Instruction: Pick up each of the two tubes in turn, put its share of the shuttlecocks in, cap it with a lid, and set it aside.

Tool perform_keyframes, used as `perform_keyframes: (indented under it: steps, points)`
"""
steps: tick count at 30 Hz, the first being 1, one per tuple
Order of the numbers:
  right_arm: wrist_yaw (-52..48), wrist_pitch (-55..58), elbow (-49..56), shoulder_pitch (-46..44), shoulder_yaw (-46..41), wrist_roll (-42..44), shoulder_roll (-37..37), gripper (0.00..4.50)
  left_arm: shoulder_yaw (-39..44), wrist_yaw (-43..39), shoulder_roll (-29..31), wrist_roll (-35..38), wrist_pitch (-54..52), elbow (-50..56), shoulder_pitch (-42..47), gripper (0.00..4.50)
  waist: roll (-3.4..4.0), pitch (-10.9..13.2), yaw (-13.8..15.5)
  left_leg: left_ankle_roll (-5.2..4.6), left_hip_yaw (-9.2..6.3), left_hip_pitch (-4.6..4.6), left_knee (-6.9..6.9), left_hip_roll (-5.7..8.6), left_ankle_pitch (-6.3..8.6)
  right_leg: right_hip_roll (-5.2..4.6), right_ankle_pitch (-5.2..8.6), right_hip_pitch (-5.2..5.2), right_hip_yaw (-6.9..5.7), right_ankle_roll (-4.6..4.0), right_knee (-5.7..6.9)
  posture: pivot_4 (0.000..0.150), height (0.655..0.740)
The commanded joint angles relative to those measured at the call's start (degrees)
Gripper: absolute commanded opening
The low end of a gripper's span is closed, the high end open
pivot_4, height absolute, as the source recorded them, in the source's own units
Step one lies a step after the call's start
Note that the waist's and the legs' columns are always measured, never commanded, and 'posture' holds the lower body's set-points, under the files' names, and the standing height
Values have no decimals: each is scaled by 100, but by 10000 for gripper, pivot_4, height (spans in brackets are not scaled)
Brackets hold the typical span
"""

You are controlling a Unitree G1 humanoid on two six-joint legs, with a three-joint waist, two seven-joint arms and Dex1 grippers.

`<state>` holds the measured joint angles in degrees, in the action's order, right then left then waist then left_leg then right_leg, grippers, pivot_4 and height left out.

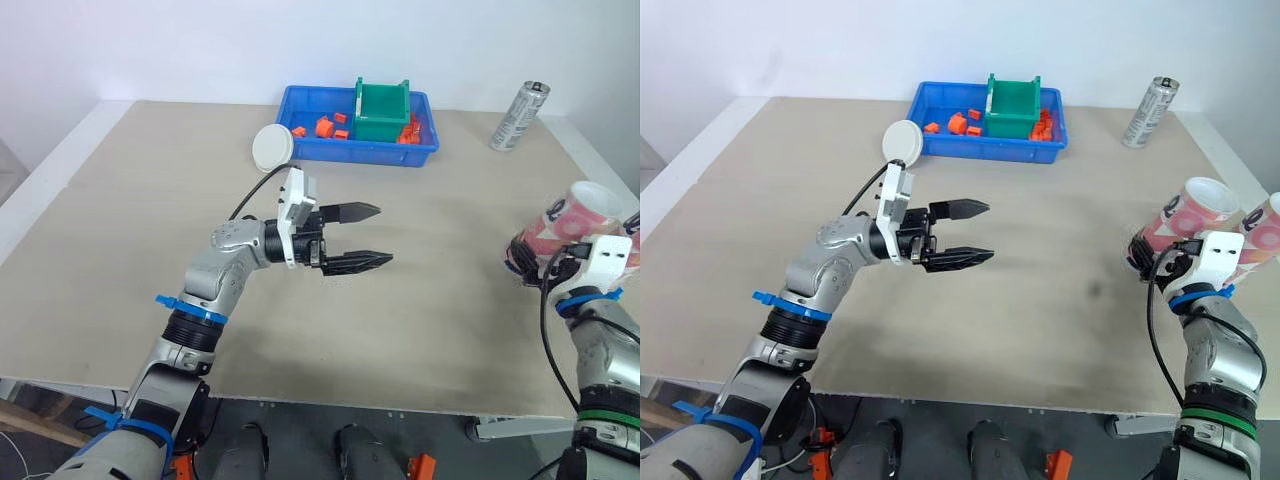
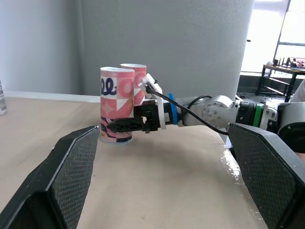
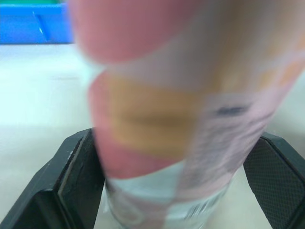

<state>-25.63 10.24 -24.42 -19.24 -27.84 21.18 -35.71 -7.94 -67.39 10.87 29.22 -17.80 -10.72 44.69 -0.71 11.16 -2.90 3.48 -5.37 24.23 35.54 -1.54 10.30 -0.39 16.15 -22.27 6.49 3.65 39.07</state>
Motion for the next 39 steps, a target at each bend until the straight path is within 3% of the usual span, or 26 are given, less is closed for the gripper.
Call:
perform_keyframes:
  steps: [1, 13, 21, 26, 30, 33, 39]
  points:
    - [-62, 33, 308, 86, -134, 81, -164, 44705, 147, -1, 5, 63, 62, 70, 143, 45000, 0, 0, 0, 0, -1, 0, 0, 0, 0, 0, 0, 0, 0, 0, 0, 1500, 7384]
    - [-499, 1084, 1445, 1054, -231, 314, -517, 44705, 238, -37, 83, 171, -59, 281, 23, 45000, 4, -2, 5, 0, 0, 0, 0, 0, 0, 1, 6, 0, 0, 10, 0, 1500, 7384]
    - [-1829, 2433, 3674, 2341, -592, 1935, -765, 44705, 624, 239, 988, 163, -384, 860, -981, 45000, 17, -10, -24, -2, -1, -10, -6, -7, 1, 6, 17, 3, 2, 22, 0, 1500, 7384]
    - [-1936, 2671, 4394, 1999, 66, 2399, -530, 44705, 1081, 745, 1583, 374, -1168, 1169, -1907, 45000, 12, -7, -69, -4, 5, -16, 3, -12, -4, 7, 8, 6, 3, 32, -1, 1500, 7384]
    - [-1912, 2372, 4296, 1589, 971, 2037, -69, 44705, 1361, 1450, 1701, 412, -1680, 1486, -2399, 45000, -3, -2, -56, -4, 4, -12, 6, -14, -20, 7, -4, 7, 1, 35, -1, 1500, 7384]
    - [-1837, 1847, 3656, 1231, 1747, 1369, 438, 44705, 1522, 1958, 1669, 162, -1389, 1827, -2963, 45000, -4, -3, -53, 6, 7, -9, 4, -15, -26, 4, -5, 5, 1, 36, -4, 1500, 7384]
    - [-1939, 1419, 3004, 1150, 2152, 987, 814, 44705, 1593, 2324, 1553, 216, -1292, 2095, -3382, 45000, -6, -4, 47, 9, 9, 5, -4, -12, -27, -2, -3, -4, 0, 36, -7, 1500, 7384]
